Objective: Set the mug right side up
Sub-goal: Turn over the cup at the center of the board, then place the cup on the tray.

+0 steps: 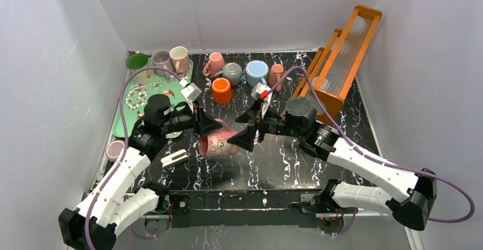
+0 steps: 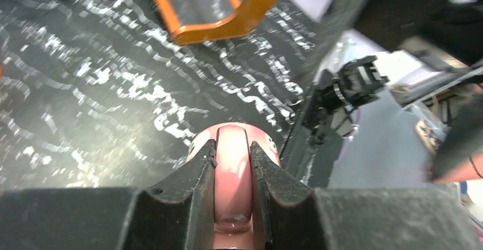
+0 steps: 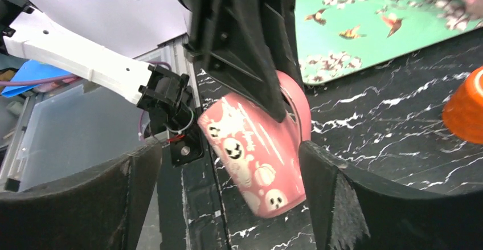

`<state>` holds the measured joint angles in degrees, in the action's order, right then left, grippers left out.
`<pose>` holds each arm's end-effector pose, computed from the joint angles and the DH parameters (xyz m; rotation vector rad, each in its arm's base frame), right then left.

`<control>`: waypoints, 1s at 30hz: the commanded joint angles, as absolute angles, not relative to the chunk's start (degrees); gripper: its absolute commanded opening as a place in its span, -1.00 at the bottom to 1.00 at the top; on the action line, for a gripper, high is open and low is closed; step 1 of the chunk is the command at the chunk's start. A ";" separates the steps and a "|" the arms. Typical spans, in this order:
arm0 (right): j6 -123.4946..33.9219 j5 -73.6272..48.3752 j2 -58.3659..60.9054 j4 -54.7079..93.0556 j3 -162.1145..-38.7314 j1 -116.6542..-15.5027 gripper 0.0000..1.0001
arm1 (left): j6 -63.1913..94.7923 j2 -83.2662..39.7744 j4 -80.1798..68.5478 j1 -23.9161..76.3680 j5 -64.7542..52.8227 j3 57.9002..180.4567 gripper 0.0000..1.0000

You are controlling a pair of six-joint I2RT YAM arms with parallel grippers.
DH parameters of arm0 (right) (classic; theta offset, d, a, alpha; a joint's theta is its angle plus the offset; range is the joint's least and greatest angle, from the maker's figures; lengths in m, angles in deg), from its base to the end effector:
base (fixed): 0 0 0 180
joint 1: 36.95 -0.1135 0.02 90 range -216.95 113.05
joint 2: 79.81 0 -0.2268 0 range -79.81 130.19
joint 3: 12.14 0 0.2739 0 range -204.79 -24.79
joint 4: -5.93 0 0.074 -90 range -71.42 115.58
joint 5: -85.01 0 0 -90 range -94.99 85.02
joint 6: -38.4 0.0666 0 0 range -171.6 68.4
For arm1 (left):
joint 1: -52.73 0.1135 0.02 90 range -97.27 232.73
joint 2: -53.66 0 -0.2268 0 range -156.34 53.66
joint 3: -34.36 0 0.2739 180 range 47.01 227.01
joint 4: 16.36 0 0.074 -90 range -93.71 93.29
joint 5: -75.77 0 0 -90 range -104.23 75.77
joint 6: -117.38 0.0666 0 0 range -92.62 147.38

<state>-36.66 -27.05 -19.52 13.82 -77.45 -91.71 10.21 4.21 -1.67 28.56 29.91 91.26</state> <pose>0.1619 0.2725 0.3277 -0.8950 1.5246 1.2228 0.2227 -0.1508 0.3060 0.7104 1.6610 -1.1744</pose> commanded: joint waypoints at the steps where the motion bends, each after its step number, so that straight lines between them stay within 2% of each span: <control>1: -35.80 -24.42 -23.28 13.02 -77.10 -91.88 0.97 | 19.86 2.63 13.92 28.82 19.89 98.48 -1.00; 10: -33.40 -24.67 -28.06 15.82 -74.72 -91.88 0.97 | 34.26 -9.75 37.30 28.90 -9.34 115.93 -1.00; 16: -32.02 -25.36 -29.33 16.20 -73.08 -91.87 0.97 | 35.99 -16.77 36.94 29.80 -26.74 122.95 -1.00; 25: -32.82 -26.05 -31.85 20.57 -74.25 -91.88 0.97 | 38.99 -29.04 29.58 43.35 -28.62 129.45 -1.00; 30: -33.15 -25.99 -33.58 19.27 -73.09 -91.87 0.97 | 45.36 -37.06 28.96 45.93 -29.71 135.51 -1.00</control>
